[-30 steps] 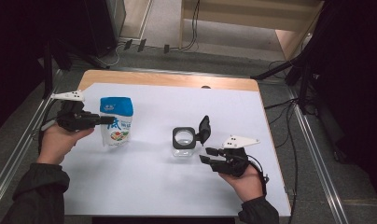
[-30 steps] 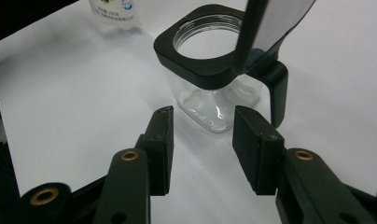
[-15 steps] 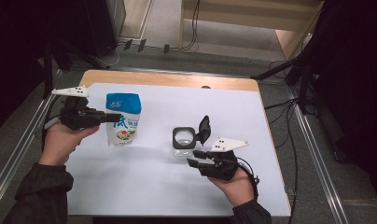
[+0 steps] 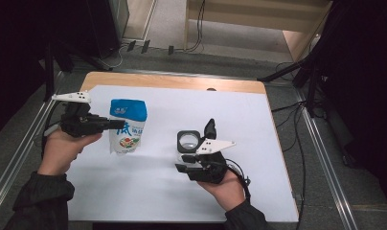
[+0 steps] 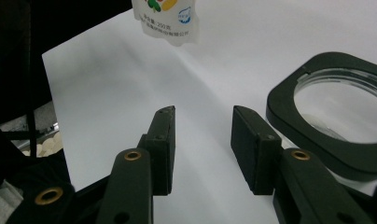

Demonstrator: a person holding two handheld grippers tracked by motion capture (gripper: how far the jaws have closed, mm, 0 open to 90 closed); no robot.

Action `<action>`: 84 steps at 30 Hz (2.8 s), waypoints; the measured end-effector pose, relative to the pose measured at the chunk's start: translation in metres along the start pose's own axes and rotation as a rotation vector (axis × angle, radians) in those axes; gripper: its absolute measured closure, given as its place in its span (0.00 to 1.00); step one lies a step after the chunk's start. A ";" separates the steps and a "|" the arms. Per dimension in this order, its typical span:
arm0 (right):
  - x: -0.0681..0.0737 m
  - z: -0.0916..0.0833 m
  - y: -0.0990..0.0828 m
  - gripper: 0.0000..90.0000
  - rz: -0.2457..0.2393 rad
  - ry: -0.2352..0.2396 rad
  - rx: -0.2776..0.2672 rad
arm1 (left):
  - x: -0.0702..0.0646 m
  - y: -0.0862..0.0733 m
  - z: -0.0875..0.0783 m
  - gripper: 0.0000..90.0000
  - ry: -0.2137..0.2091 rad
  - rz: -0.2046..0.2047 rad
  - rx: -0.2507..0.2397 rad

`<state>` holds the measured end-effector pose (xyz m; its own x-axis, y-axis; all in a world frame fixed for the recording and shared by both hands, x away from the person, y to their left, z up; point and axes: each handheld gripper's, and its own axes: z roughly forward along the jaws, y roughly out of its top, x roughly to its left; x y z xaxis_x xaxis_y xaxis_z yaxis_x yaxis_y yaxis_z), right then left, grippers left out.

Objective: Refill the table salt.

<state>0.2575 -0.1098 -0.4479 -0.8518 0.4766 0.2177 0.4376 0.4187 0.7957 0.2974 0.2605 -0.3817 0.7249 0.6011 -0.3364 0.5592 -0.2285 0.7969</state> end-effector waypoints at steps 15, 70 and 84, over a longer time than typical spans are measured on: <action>0.010 0.043 0.015 0.66 -0.035 0.051 0.013 | -0.019 -0.002 -0.002 1.00 -0.007 -0.013 0.008; 0.019 0.119 -0.002 0.62 0.076 -0.065 -0.114 | -0.059 0.016 0.015 1.00 -0.142 -0.075 -0.096; 0.027 0.118 -0.002 0.61 0.060 -0.075 -0.141 | -0.057 0.011 0.027 1.00 -0.072 -0.068 -0.078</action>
<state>0.2672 -0.0064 -0.5101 -0.7989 0.5564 0.2284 0.4380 0.2780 0.8549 0.2727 0.2032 -0.3669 0.7148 0.5559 -0.4242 0.5773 -0.1268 0.8066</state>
